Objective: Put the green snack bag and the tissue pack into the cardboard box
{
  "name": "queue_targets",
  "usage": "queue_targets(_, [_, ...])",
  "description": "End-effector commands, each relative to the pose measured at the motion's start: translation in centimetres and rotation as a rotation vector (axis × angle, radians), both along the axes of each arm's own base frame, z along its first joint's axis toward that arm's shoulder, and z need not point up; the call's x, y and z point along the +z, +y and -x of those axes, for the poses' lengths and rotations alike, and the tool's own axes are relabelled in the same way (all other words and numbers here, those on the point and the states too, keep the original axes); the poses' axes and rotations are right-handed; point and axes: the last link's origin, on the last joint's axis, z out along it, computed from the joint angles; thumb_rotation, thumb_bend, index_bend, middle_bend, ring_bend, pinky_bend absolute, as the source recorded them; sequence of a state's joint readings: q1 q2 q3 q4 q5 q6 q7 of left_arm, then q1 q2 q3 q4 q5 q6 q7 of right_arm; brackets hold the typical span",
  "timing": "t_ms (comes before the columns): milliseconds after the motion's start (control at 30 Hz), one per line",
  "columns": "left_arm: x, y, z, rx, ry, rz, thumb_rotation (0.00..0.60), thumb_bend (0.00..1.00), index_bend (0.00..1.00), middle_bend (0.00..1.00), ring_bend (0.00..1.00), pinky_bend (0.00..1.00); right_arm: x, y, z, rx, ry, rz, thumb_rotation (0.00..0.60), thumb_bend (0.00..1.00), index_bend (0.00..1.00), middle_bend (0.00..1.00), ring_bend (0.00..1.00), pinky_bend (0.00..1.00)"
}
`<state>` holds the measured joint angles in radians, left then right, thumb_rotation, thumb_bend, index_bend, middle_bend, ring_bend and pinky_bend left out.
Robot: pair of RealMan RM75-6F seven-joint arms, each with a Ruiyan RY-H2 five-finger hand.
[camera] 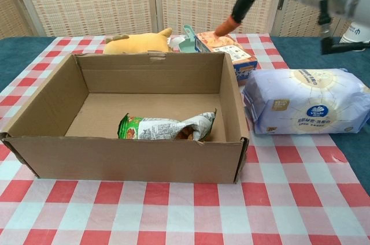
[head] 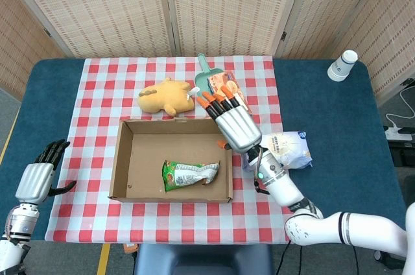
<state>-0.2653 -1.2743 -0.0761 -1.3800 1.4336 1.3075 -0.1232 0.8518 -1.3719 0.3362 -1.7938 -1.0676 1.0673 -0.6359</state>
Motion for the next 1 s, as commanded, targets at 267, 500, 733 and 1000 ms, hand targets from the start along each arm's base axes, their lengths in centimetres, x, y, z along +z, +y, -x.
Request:
queue_targets(267, [-0.8,-0.1,-0.2,-0.003,0.015,0.020,0.600,0.19,0.09,0.01,0.00,0.21,8.1,2.4,9.3,-0.246,0.235,0.083,0.600,0.00,0.09,0.02,0.00,0.04])
queue_targets(500, [-1.1,-0.2,-0.3,-0.006,0.027,0.027,0.600,0.19,0.09,0.01,0.00,0.21,7.7,3.7,15.8,-0.403,0.240,-0.006,0.600,0.00,0.06,0.02,0.00,0.06])
queue_targets(733, [-1.1,-0.1,-0.3,-0.003,0.030,0.025,0.600,0.19,0.09,0.01,0.00,0.21,5.6,4.1,18.8,-0.453,0.198,-0.086,0.600,0.00,0.02,0.02,0.00,0.06])
queue_targets(1000, [-1.0,-0.1,-0.2,-0.002,0.029,0.022,0.600,0.19,0.09,0.01,0.00,0.22,2.9,3.5,19.6,-0.457,0.156,-0.156,0.600,0.00,0.02,0.02,0.00,0.06])
